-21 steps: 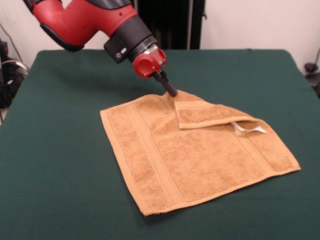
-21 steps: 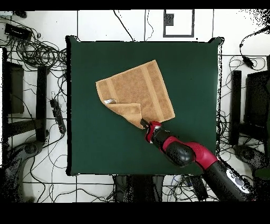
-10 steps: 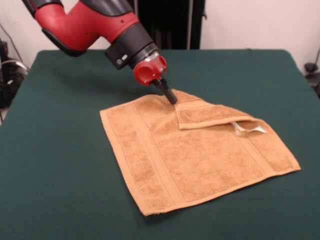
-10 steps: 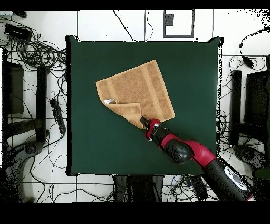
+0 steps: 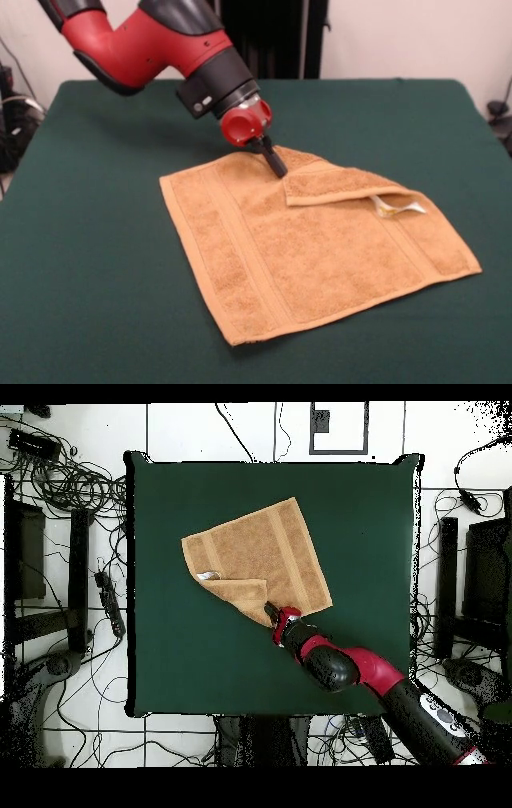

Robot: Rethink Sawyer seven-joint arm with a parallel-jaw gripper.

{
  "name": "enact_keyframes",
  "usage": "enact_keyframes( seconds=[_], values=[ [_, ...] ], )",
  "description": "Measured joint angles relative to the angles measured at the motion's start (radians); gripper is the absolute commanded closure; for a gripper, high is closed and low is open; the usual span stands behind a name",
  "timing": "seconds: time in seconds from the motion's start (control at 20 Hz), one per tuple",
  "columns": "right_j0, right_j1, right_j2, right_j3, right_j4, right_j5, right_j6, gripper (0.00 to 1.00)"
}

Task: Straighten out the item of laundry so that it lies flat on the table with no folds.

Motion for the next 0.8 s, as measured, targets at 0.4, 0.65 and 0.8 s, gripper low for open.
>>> enact_keyframes(
  seconds=[0.4, 0.65, 0.8],
  values=[
    [0.027, -0.027, -0.017, 0.001, 0.000, -0.026, 0.000, 1.00],
    [0.031, -0.029, -0.023, 0.002, 0.000, -0.041, 0.000, 1.00],
    [0.033, -0.030, -0.026, 0.003, 0.000, -0.048, 0.000, 1.00]
  ],
)
